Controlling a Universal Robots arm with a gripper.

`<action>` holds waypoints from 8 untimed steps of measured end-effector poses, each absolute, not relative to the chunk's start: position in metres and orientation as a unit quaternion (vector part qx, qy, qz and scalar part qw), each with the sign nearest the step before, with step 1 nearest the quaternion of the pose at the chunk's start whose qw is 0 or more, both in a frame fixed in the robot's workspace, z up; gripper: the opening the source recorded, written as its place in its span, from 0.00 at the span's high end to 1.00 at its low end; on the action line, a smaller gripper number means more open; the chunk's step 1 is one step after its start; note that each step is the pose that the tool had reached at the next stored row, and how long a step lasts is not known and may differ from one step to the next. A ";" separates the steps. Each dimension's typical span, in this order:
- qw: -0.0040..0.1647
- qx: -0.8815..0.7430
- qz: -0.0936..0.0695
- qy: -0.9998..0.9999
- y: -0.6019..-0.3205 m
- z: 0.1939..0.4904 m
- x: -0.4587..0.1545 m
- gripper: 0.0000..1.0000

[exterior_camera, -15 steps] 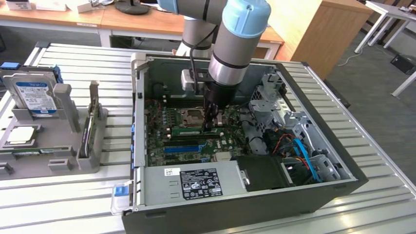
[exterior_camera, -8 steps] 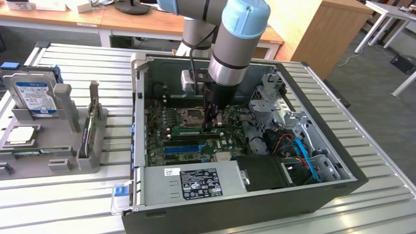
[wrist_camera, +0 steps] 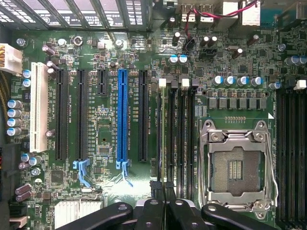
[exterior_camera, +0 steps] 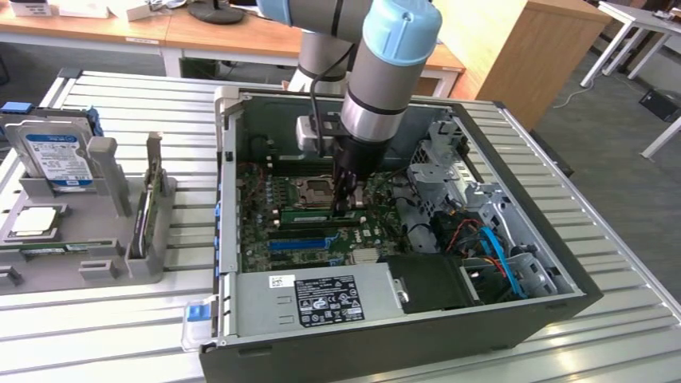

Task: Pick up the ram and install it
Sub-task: 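Insert the ram into the slot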

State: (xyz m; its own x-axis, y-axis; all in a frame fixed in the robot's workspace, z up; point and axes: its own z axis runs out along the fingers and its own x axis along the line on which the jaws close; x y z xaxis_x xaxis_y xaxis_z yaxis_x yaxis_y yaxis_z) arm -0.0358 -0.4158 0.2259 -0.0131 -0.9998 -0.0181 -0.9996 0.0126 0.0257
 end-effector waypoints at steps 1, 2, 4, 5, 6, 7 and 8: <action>0.003 0.702 -0.016 -0.712 -0.416 0.226 -0.036 0.88; 0.003 0.702 -0.016 -0.712 -0.416 0.225 -0.036 0.88; 0.003 0.702 -0.015 -0.712 -0.416 0.225 -0.036 0.88; 0.003 0.702 -0.015 -0.712 -0.416 0.225 -0.036 0.88; 0.003 0.702 -0.015 -0.712 -0.416 0.225 -0.036 0.88; 0.003 0.702 -0.016 -0.712 -0.416 0.225 -0.036 0.88; 0.003 0.702 -0.016 -0.712 -0.416 0.225 -0.036 0.88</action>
State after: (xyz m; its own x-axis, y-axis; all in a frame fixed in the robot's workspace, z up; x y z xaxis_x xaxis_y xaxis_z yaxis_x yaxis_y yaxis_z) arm -0.0359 -0.4158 0.2250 -0.0131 -0.9998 -0.0181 -0.9996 0.0126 0.0257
